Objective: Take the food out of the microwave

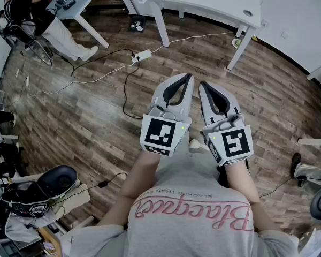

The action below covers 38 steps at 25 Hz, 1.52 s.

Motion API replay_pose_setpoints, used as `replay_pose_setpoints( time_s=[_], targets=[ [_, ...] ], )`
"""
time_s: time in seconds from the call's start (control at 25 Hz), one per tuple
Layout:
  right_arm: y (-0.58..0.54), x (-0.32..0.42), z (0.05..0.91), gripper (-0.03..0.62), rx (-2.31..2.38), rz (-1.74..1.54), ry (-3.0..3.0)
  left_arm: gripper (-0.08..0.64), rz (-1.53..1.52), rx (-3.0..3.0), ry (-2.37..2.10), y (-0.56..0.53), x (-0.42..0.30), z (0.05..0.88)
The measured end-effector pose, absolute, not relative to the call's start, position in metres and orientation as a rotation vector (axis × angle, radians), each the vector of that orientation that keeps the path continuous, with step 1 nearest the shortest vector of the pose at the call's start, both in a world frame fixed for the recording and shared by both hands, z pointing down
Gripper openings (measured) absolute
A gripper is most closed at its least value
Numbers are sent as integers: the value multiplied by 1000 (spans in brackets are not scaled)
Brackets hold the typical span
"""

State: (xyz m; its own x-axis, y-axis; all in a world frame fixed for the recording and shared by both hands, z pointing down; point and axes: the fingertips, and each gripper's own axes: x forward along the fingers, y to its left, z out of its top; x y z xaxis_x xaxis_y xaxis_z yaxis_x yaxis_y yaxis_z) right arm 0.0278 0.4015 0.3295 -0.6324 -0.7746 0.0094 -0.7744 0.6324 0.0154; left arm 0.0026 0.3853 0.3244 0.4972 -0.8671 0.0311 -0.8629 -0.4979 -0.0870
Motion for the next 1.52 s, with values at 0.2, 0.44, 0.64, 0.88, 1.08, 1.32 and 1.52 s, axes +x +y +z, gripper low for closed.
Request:
replay_pose_setpoints(
  time_s=[0.2, 0.44, 0.64, 0.88, 1.08, 1.32, 1.52],
  targets=[
    [402, 28, 327, 9, 1340, -30, -2832, 8, -96, -2666, 1538, 385, 4, 323],
    [380, 24, 326, 9, 1339, -48, -2812, 8, -63, -2661, 1557, 365, -3, 320],
    [349, 8, 323, 9, 1302, -74, -2826, 8, -26, -2658, 1587, 331, -19, 315],
    [308, -11, 324, 11, 1265, -84, -2795, 8, -22, -2694, 1603, 286, -34, 322],
    [266, -21, 322, 11, 1305, -79, -2800, 8, -22, -2706, 1591, 245, -51, 322],
    [213, -38, 322, 11, 1397, -51, -2749, 8, -31, -2731, 1537, 194, -75, 318],
    [181, -46, 316, 11, 1473, -58, -2722, 8, -21, -2755, 1469, 161, -82, 312]
  ],
)
